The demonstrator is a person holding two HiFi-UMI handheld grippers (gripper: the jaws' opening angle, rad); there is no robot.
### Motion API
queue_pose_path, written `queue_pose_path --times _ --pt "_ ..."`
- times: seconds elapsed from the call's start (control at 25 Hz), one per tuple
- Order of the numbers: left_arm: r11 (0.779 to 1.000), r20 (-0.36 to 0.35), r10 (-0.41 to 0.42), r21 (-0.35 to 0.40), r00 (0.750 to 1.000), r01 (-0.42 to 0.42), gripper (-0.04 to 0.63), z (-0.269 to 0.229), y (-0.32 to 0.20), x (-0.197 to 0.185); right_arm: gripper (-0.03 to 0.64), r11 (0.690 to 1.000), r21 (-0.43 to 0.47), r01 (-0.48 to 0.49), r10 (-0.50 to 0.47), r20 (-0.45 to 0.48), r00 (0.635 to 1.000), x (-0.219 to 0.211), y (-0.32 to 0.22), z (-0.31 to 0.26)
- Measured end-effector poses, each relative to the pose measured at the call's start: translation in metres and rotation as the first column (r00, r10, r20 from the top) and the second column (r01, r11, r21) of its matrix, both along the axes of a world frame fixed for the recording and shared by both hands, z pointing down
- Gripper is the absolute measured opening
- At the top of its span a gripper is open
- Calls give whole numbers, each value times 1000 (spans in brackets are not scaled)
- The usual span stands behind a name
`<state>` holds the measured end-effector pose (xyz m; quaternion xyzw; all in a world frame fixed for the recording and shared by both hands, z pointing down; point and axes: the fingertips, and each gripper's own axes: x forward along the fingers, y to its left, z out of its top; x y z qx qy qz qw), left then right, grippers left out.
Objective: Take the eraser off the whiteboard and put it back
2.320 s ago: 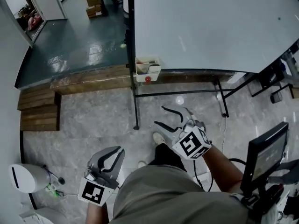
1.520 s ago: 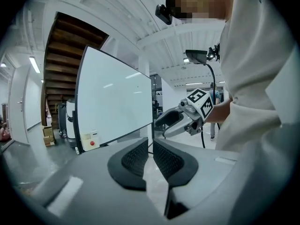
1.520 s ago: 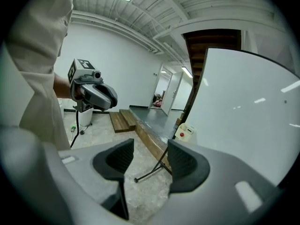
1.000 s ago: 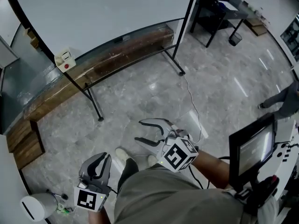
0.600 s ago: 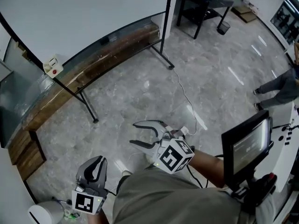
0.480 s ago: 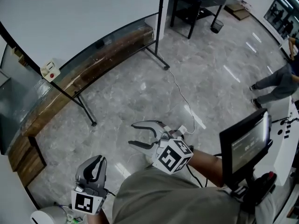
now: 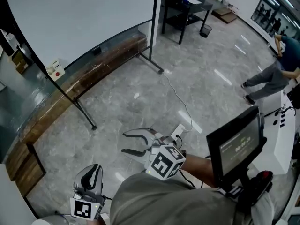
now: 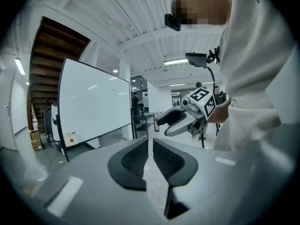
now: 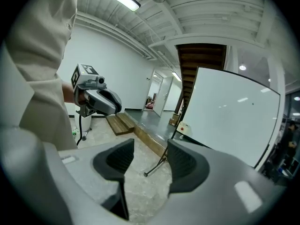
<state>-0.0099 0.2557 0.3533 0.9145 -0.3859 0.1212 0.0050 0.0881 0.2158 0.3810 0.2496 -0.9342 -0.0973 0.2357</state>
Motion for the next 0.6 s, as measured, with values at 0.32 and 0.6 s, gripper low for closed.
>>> queue_pose_path --times 0.32,0.6 --pt "1000 -18 -4 11 1000 4 38 -5 64 -66 224 1000 10 6 -6 -16 1000 -71 65 -6" --pt "1000 -25 15 -16 1000 -16 38 14 107 -113 224 1000 -17 10 -11 -37 999 -112 110 2"
